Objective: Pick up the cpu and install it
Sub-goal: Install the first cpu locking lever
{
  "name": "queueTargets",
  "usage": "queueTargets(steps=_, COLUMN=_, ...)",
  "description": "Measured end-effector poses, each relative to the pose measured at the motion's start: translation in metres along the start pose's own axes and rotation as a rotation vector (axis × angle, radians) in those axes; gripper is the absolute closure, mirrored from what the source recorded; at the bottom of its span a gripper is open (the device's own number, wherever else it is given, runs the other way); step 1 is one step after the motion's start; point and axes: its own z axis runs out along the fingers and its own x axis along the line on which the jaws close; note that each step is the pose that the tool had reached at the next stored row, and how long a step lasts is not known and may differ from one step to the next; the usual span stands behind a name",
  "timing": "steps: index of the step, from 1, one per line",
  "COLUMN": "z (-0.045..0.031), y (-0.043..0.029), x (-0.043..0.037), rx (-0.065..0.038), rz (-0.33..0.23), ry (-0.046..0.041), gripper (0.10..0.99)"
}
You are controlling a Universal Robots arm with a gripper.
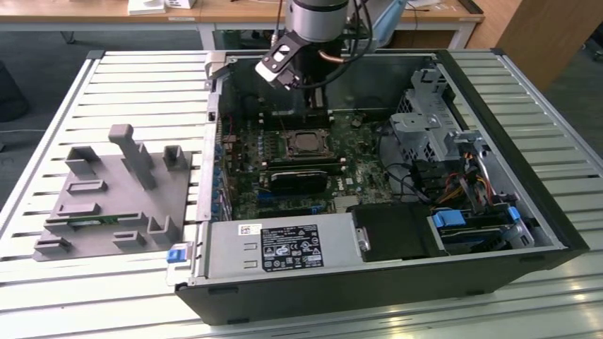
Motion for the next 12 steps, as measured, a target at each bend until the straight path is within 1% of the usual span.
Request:
queueTargets(steps=6, z=-0.0207, y=0.0005, x=0.0003, rx=0.000, rz=0.000, ry=0.0000, gripper=0.980)
queueTargets(steps=7, z=-0.0225, y=0.0005, x=0.0003, rx=0.000, rz=0.000, ry=0.0000, gripper=0.980)
queueTargets(steps=9, z=-0.0231, y=0.0005, x=0.0004, rx=0.000, rz=-0.003, ry=0.0002, gripper=0.980)
queueTargets(steps=12, z=-0.0232, y=0.0005, x=0.0003, rx=0.001, rz=-0.051, ry=0.0010, gripper=0.980)
